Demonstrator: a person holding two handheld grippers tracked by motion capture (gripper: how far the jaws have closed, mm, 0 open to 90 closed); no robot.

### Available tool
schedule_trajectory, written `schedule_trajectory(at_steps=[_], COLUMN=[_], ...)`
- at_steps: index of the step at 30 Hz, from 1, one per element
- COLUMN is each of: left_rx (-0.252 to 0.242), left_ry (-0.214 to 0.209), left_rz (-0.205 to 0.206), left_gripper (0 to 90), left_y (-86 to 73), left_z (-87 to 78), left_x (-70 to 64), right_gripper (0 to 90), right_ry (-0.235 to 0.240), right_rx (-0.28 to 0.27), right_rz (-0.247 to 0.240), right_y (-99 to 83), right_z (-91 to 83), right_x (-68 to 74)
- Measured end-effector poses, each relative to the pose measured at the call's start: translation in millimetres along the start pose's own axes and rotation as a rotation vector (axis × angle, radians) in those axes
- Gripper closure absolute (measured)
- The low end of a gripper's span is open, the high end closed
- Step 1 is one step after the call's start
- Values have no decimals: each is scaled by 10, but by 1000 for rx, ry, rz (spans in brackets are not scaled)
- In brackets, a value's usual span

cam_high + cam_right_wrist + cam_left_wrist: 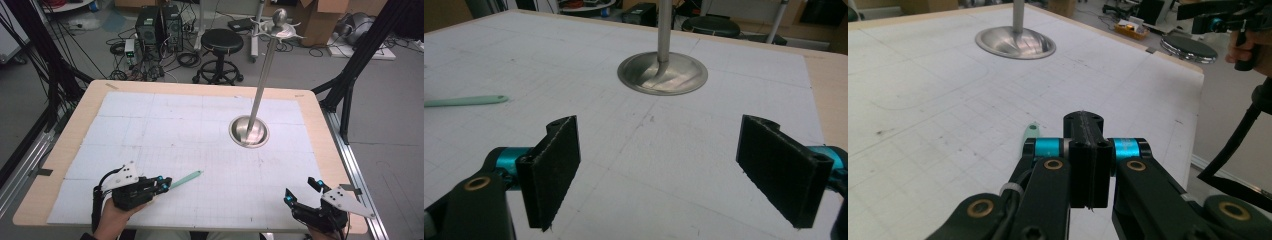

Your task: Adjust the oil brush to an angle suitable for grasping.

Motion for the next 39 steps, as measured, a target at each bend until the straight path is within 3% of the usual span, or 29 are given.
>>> schedule_trajectory(at_steps=[4, 6, 9, 10, 11, 12, 13, 16, 21, 27, 39], left_rx=[42, 98, 135, 178, 178, 229, 229, 321, 393, 412, 402], left_ry=[-25, -41, -44, -46, -46, -44, -44, -22, 4, 45, 79], left_rz=[5, 16, 22, 29, 29, 42, 42, 58, 52, 45, 16], left_gripper=[896, 896, 896, 896, 896, 896, 896, 896, 896, 896, 895], left_y=[7, 2, -9, -22, -22, -41, -41, -88, -151, -173, -193], left_z=[143, 285, 377, 460, 460, 539, 539, 686, 801, 797, 766], left_x=[-25, -55, -63, -69, -69, -67, -67, -47, 11, 96, 267], right_gripper=[163, 163, 163, 163, 163, 163, 163, 163, 166, 167, 167], right_ry=[1, 0, 2, 4, 4, 5, 5, 6, 4, 3, 3], right_rx=[6, 11, 11, 8, 8, 8, 8, 11, 20, 23, 31], right_rz=[-4, -2, -2, -2, -2, -2, -2, -2, -2, 0, -2], right_y=[-3, -5, -5, -3, -3, -3, -3, -3, -8, -10, -16], right_z=[18, 21, 21, 20, 20, 19, 19, 28, 33, 38, 42], right_x=[-1, 3, 6, 7, 7, 8, 8, 3, 3, -1, -2])
Point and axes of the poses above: each handheld gripper's, and its own axes: z roughly forward along the jaws, y roughly out of its top, x roughly to its left, the point moved 3 cm from there along z, roughly forward along the jaws, and after that the axes turned 11 degrees about z, right-handed, at the moved point
